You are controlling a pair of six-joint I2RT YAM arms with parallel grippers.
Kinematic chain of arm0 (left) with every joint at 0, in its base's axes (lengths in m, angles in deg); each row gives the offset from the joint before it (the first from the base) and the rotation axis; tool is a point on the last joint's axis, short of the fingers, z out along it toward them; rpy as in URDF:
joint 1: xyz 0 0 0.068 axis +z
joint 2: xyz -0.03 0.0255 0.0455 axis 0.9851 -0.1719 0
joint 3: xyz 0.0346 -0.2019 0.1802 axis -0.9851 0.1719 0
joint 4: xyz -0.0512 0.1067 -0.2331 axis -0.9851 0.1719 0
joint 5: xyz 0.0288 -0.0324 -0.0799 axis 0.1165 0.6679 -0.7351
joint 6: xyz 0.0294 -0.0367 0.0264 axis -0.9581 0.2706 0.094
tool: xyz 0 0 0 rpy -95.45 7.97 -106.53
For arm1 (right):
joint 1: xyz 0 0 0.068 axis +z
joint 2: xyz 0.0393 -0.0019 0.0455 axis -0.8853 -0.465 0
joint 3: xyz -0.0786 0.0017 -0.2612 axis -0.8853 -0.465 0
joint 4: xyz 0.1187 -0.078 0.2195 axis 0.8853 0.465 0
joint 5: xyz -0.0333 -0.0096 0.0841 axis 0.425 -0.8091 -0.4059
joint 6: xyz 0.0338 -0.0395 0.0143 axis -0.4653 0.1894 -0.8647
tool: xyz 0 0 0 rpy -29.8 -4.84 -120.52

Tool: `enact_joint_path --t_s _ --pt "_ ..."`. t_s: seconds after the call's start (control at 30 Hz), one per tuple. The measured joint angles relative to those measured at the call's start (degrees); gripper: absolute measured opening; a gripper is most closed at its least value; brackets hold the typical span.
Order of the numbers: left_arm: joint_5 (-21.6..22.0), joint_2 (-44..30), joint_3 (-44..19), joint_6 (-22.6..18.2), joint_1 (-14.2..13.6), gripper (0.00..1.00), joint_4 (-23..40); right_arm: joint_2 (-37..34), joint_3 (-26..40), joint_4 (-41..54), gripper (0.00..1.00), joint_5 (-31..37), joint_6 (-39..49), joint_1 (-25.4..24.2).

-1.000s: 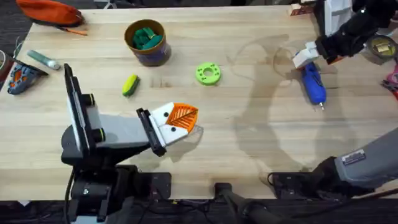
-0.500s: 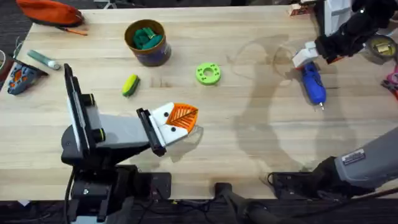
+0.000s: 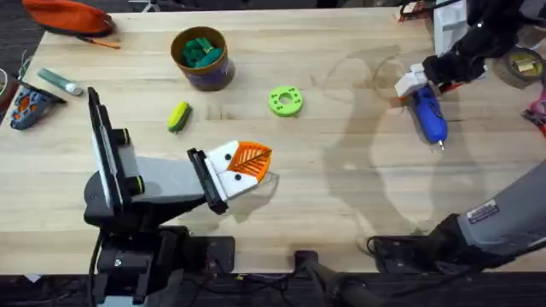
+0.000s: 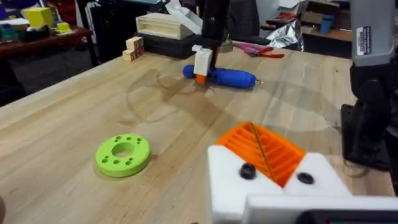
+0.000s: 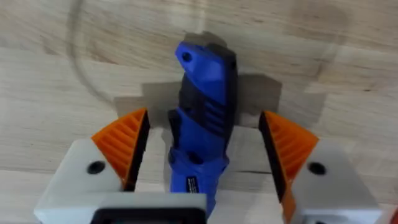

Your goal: Pick up the gripper from the table and insert it into the empty holder that is missing its gripper. Then pick up a screw, insert it into the mounting hole, and use the screwdriver to tighten it. Finally, clean up the table by picking up the vegetable and placing it into the bucket.

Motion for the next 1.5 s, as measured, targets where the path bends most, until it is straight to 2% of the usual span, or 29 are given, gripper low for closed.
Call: enact_joint_path --t_s 0.3,0.47,0.8,1.27,1.5 --pt "0.0 0.0 0.0 0.0 0.0 0.015 0.0 -0.1 0.0 1.0 0.991 0.0 -0.4 0.1" --pt "0.0 0.0 0.0 0.0 0.0 0.015 0.0 -2.1 0.0 1.9 0.944 -0.5 -0.5 0.1" --pt "0.0 0.0 0.0 0.0 0.0 0.015 0.0 -2.2 0.1 1.5 0.931 -0.7 -0.6 0.1" --pt "0.0 0.0 0.0 0.0 0.0 0.015 0.0 -2.2 0.1 1.3 0.599 -1.1 -0.5 0.4" --pt "0.0 0.0 0.0 0.0 0.0 0.015 0.0 -2.2 0.1 1.3 0.386 -1.3 -0.5 0.4"
